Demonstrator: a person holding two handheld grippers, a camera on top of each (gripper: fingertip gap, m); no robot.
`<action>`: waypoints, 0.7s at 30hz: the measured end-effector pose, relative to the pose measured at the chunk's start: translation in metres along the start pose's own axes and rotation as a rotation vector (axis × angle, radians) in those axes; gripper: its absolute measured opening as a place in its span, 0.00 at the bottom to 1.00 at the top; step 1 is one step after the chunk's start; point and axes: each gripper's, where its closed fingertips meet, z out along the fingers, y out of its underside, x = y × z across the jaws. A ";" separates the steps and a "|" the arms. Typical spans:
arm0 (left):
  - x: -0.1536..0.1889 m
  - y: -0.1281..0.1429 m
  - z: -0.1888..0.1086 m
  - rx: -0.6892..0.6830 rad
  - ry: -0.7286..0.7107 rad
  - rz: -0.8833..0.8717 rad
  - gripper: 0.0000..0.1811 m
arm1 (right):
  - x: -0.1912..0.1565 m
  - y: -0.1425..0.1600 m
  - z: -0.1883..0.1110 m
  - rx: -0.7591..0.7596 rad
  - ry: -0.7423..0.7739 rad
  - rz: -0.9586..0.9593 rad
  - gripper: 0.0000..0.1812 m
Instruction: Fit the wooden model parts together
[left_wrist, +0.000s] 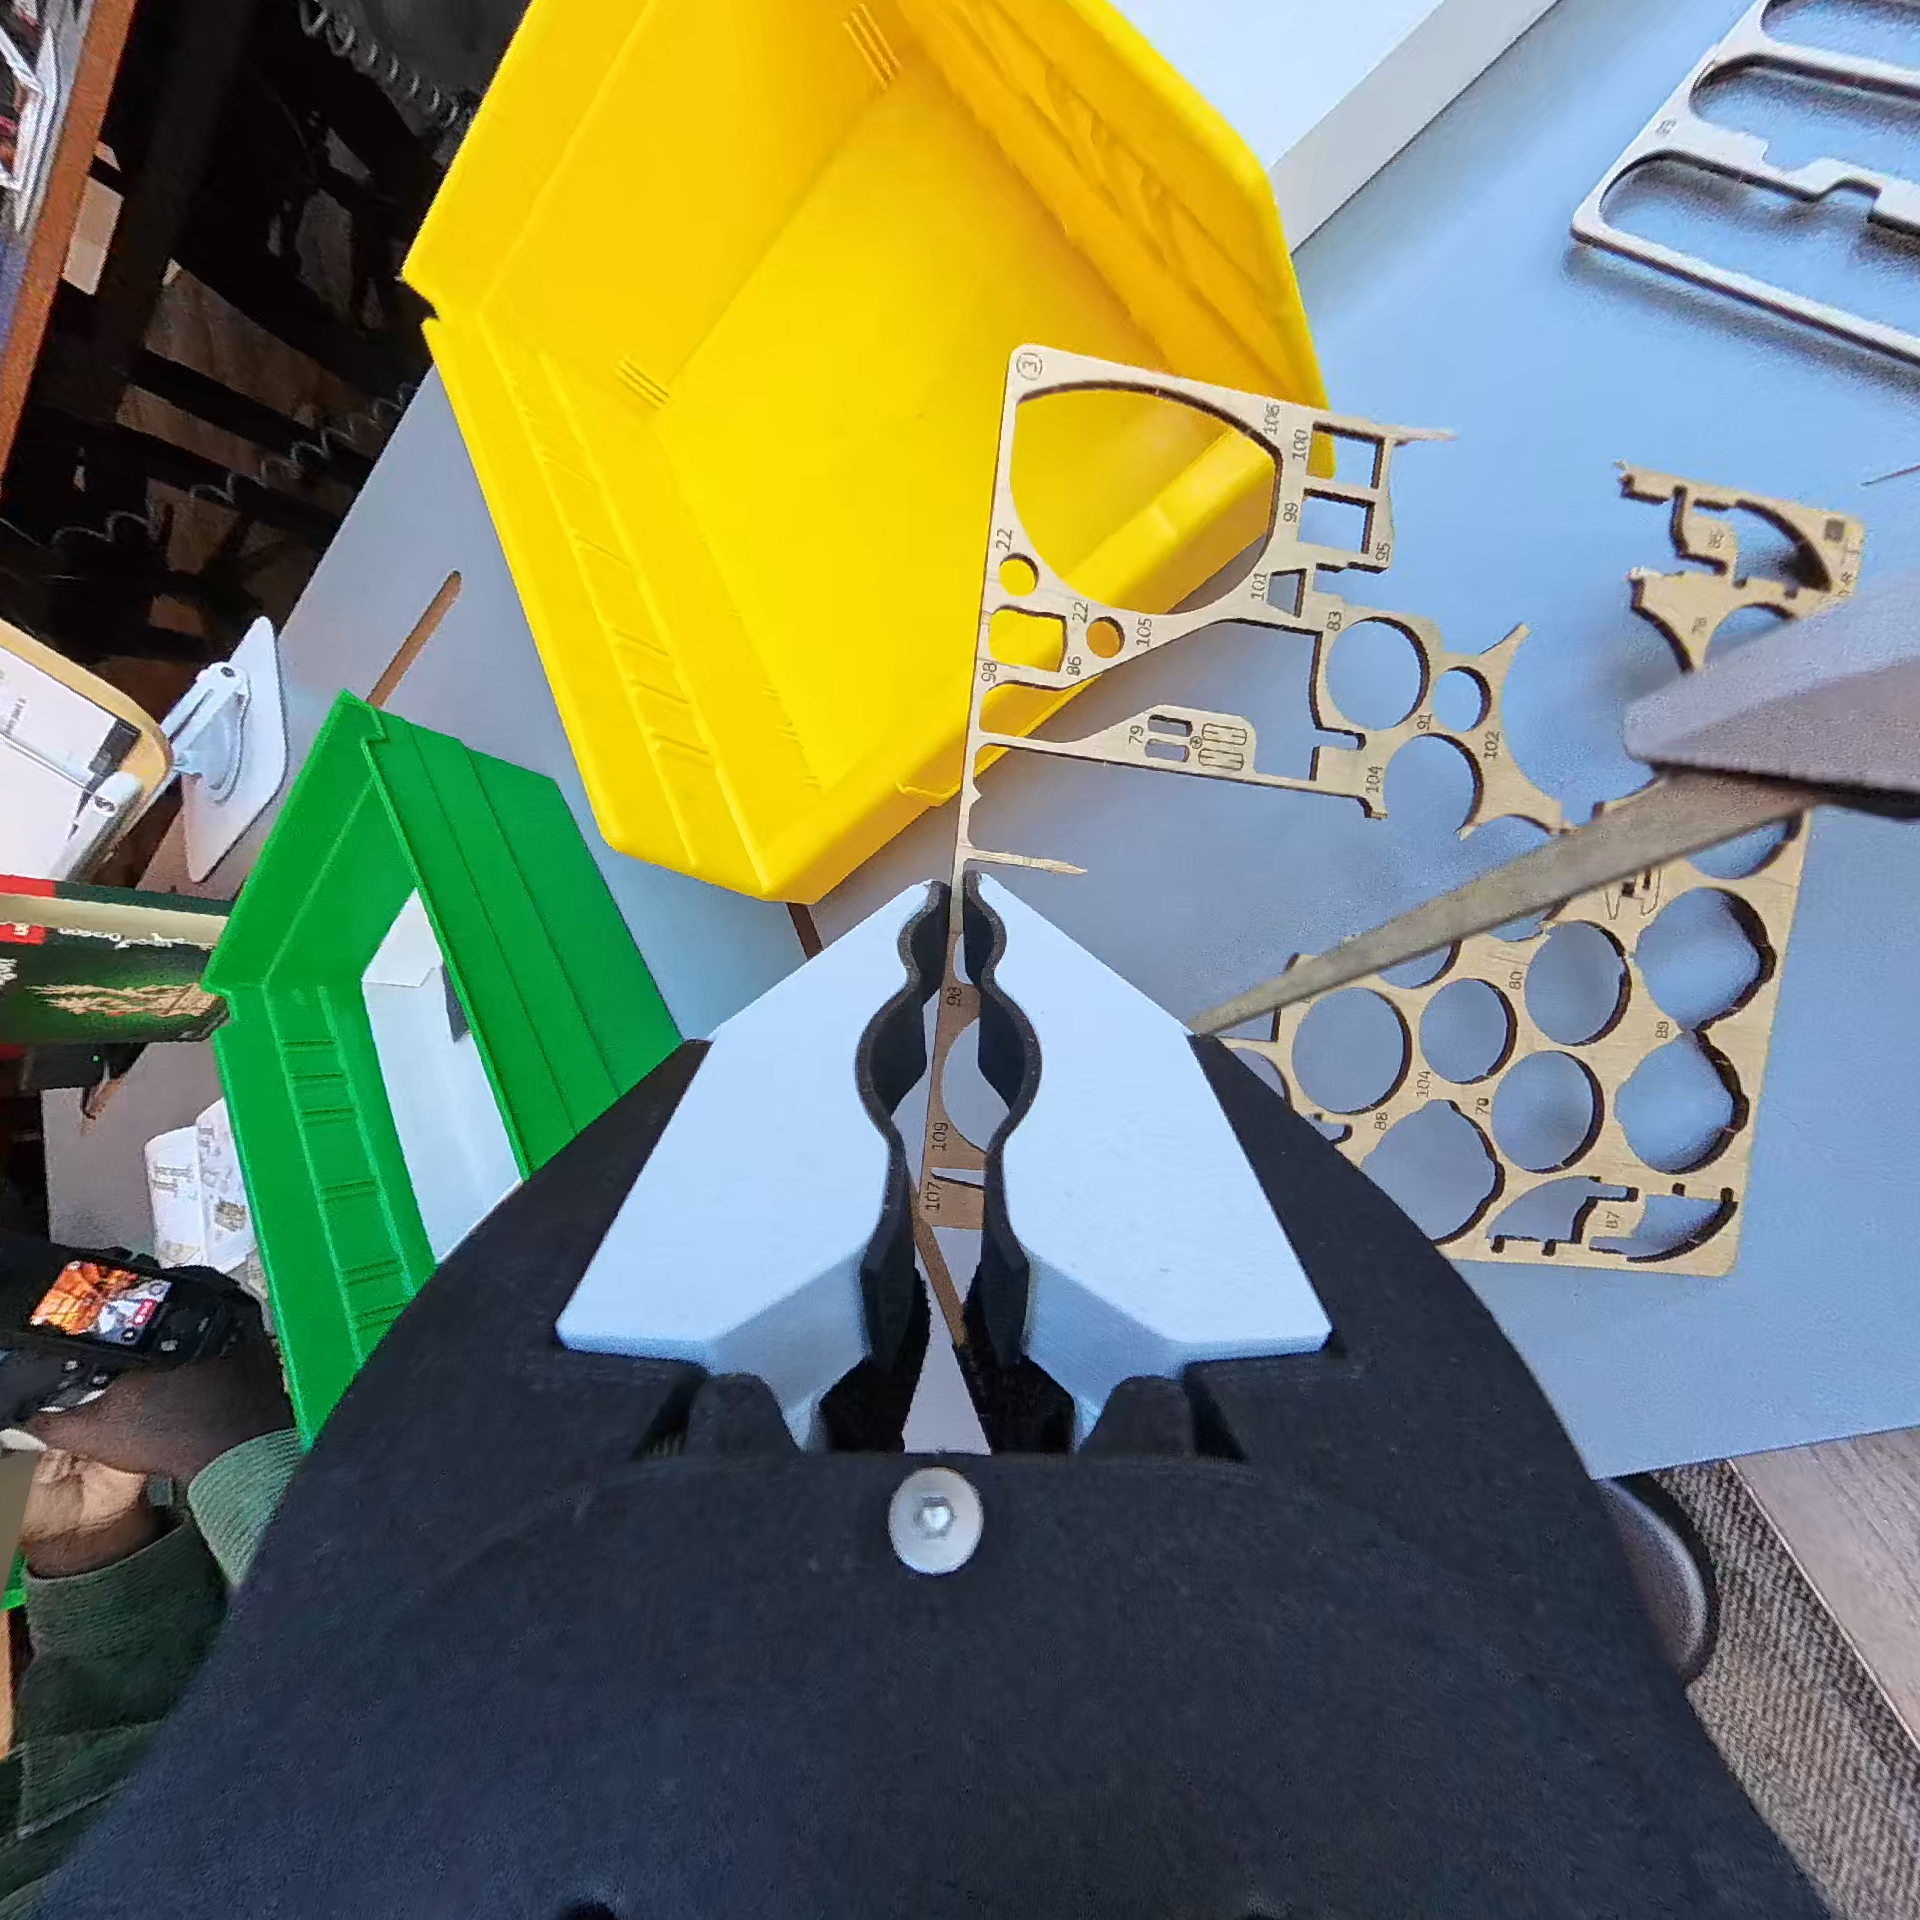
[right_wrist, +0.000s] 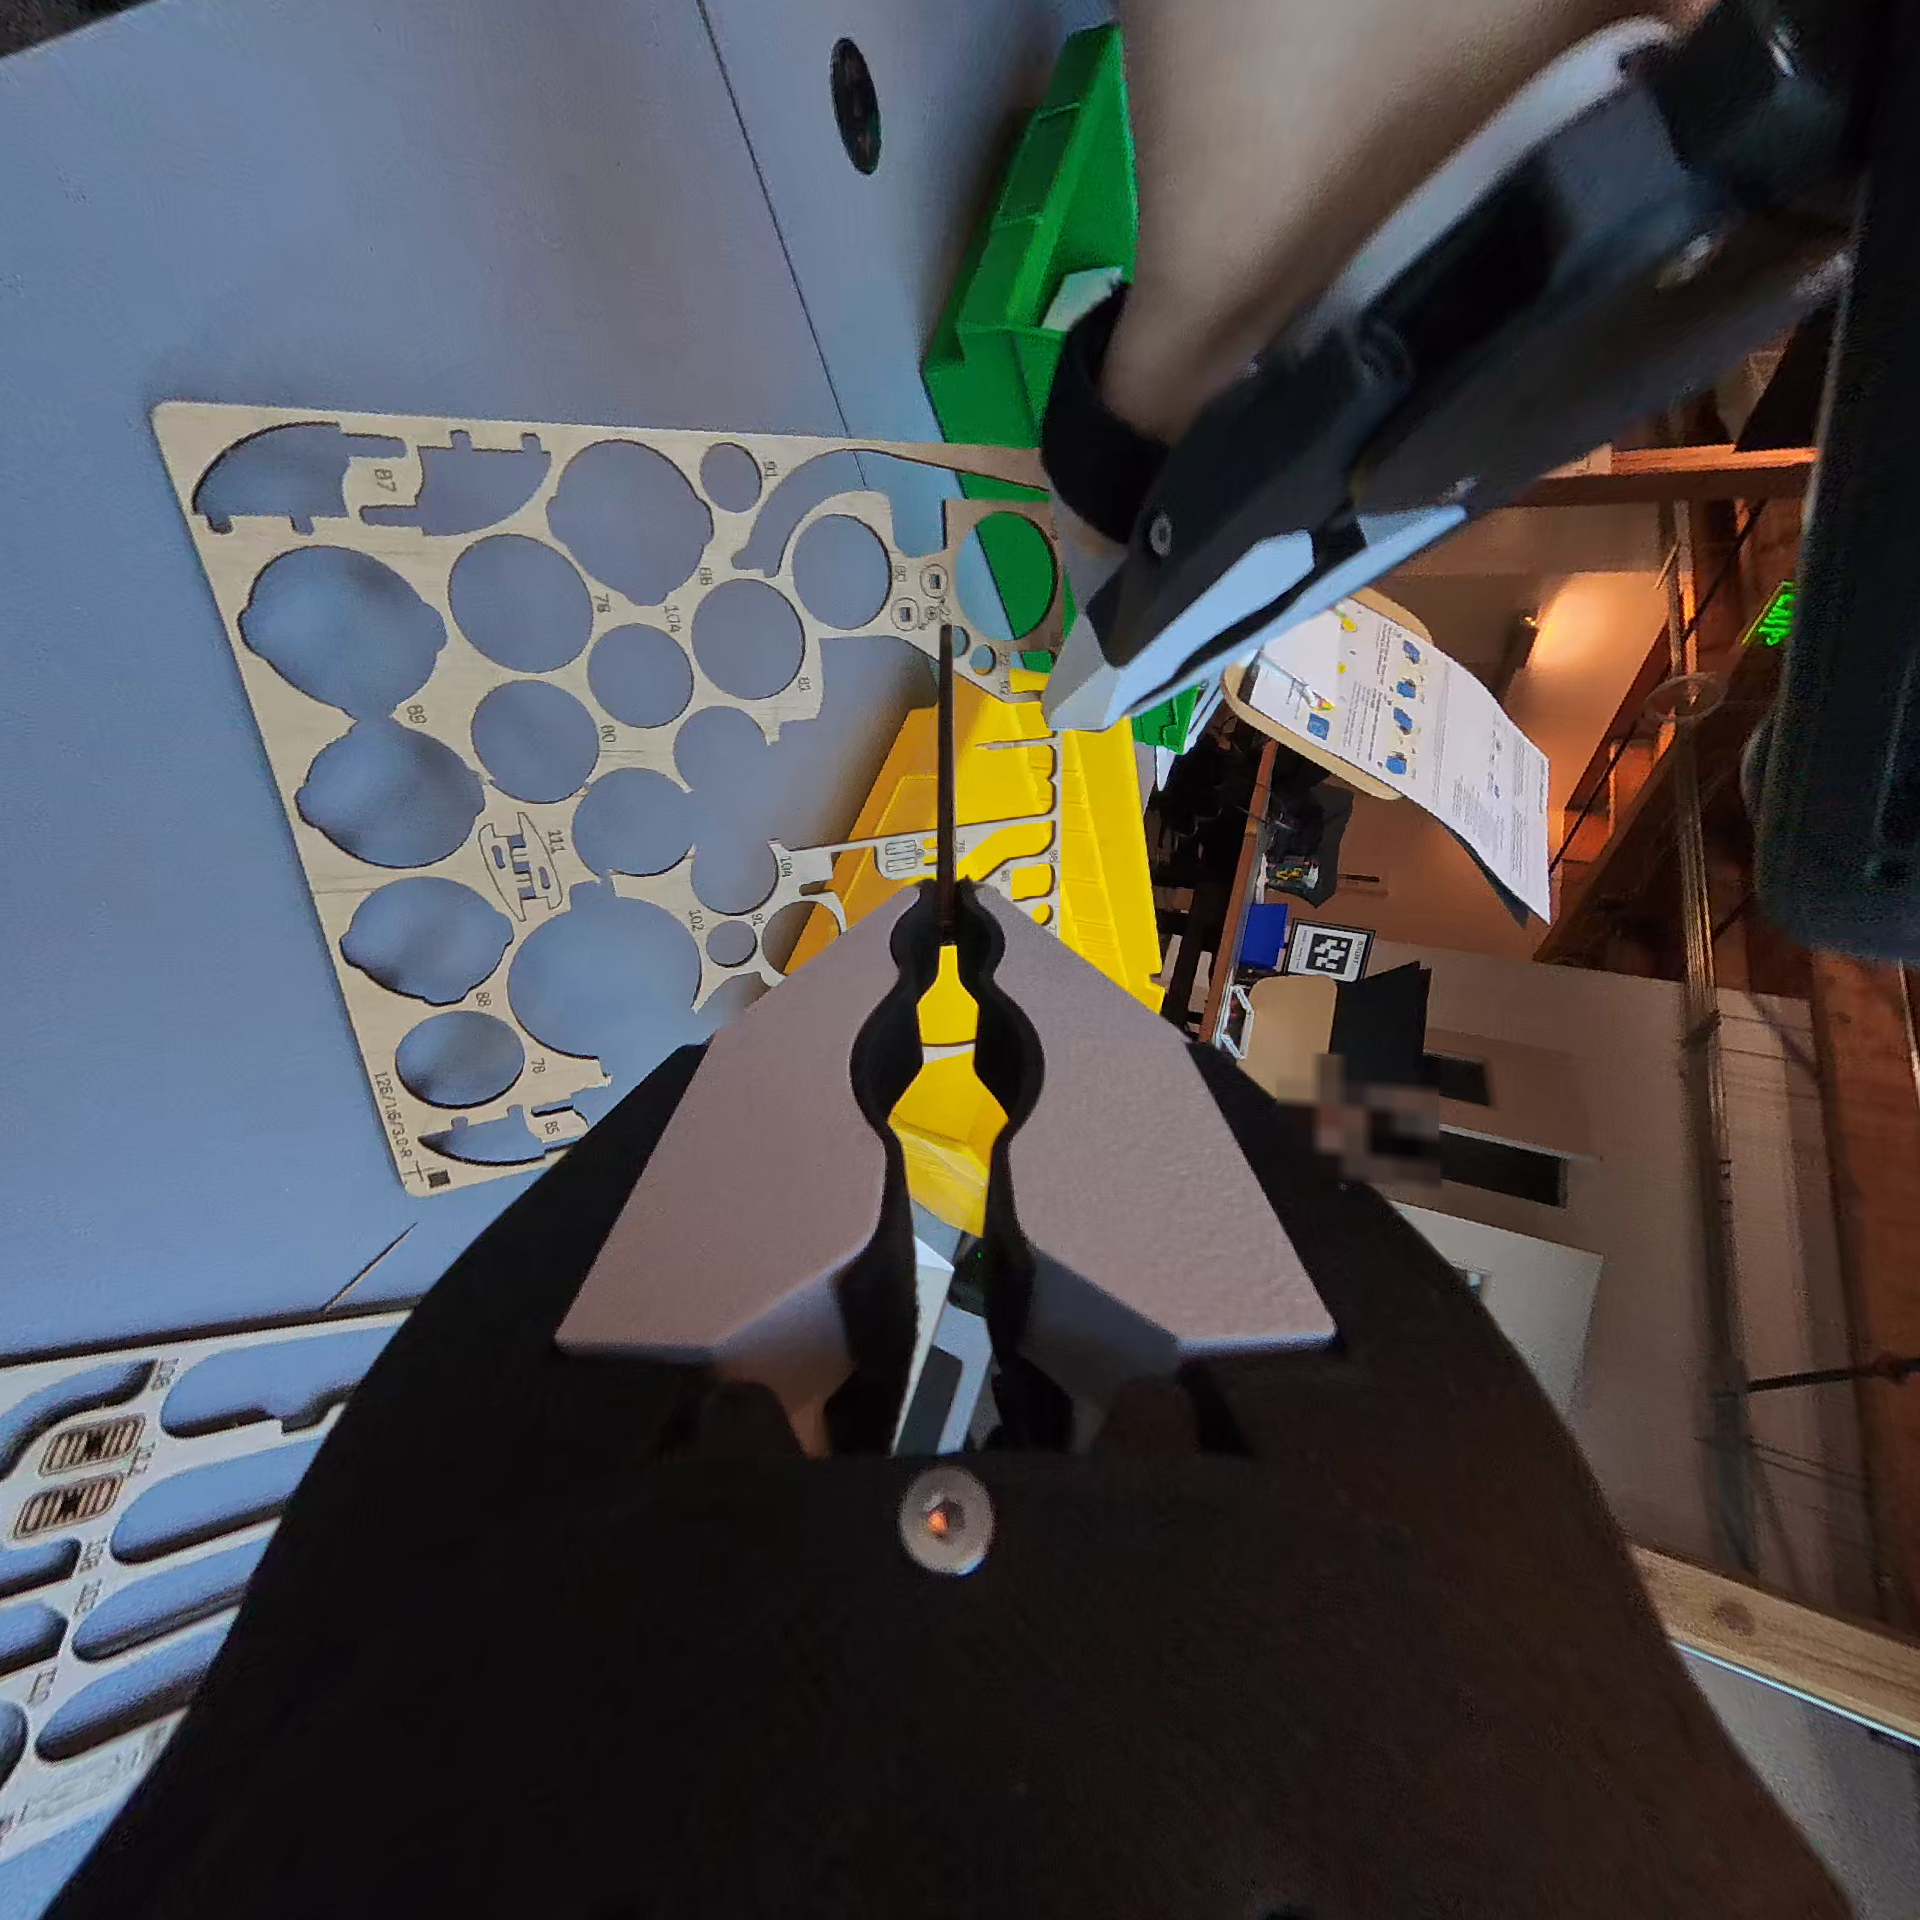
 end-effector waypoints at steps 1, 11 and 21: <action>0.000 -0.001 0.000 -0.002 -0.006 0.007 0.00 | 0.000 0.000 0.000 -0.025 -0.002 -0.022 0.00; 0.003 -0.013 -0.010 0.026 -0.032 0.026 0.00 | 0.006 -0.012 -0.002 -0.199 -0.099 -0.231 0.01; 0.006 -0.009 -0.012 0.033 -0.028 0.013 0.01 | 0.005 -0.018 -0.002 -0.326 -0.068 -0.405 0.00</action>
